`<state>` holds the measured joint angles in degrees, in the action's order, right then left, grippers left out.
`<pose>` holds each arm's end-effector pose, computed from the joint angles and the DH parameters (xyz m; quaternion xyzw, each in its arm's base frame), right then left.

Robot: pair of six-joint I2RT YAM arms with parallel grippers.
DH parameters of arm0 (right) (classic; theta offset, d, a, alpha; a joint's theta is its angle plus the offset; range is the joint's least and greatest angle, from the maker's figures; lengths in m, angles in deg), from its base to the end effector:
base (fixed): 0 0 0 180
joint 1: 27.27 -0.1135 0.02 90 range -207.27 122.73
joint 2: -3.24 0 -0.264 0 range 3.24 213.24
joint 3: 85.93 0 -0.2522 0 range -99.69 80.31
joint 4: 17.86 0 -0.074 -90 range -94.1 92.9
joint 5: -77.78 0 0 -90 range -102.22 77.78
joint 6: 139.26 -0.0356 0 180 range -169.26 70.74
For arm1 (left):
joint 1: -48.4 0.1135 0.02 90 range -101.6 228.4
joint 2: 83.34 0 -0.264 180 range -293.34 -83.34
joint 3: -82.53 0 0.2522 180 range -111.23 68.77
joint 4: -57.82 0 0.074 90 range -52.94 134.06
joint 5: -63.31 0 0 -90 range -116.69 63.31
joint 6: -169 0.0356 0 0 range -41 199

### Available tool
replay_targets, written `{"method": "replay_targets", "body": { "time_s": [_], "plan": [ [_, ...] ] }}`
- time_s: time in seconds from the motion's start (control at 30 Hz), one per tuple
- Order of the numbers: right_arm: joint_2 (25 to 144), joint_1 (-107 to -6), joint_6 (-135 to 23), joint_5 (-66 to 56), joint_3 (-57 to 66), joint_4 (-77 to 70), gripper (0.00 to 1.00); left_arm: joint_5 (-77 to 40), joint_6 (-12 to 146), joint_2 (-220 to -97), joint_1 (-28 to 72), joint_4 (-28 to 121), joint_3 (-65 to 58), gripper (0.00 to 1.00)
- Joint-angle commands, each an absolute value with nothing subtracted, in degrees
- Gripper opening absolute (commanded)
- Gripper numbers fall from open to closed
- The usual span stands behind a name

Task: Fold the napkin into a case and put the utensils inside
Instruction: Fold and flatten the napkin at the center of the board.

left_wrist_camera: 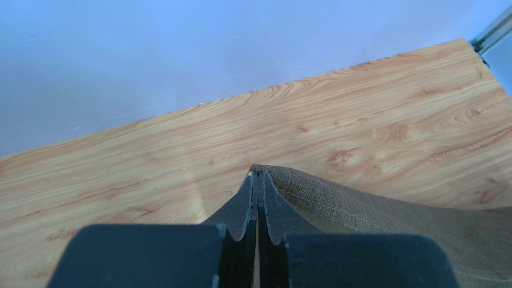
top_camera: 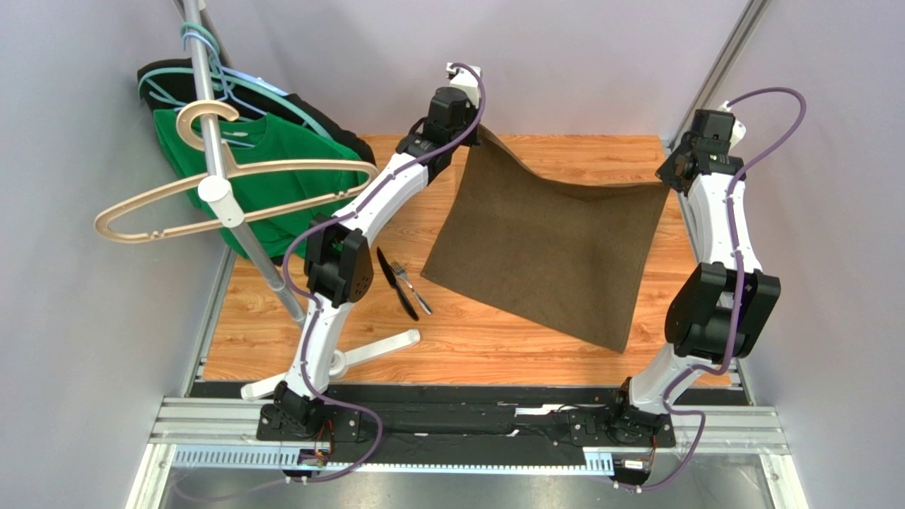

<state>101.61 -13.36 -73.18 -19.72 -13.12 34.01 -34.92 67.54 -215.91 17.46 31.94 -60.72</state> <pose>0.3750 -0.0977 0.3387 0.3213 0.8574 -0.0251 0.4012 0.4759 -0.2794 0.3260 0.0911 0.7883 -0.1659 0.5854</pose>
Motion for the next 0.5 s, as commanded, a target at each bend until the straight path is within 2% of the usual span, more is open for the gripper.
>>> {"method": "replay_targets", "body": {
  "time_s": [0.0, 0.47],
  "plan": [
    [97.7, -13.7, -72.5, -19.9, -9.1, 34.1, 0.0, -34.8, 67.8, -214.4, 18.3, 33.0, -59.9, 0.0],
    [76.8, -15.7, -78.0, -17.5, 14.0, 43.6, 0.0, -32.8, 61.0, -198.2, 18.3, 22.4, -40.8, 0.0]
  ]
}}
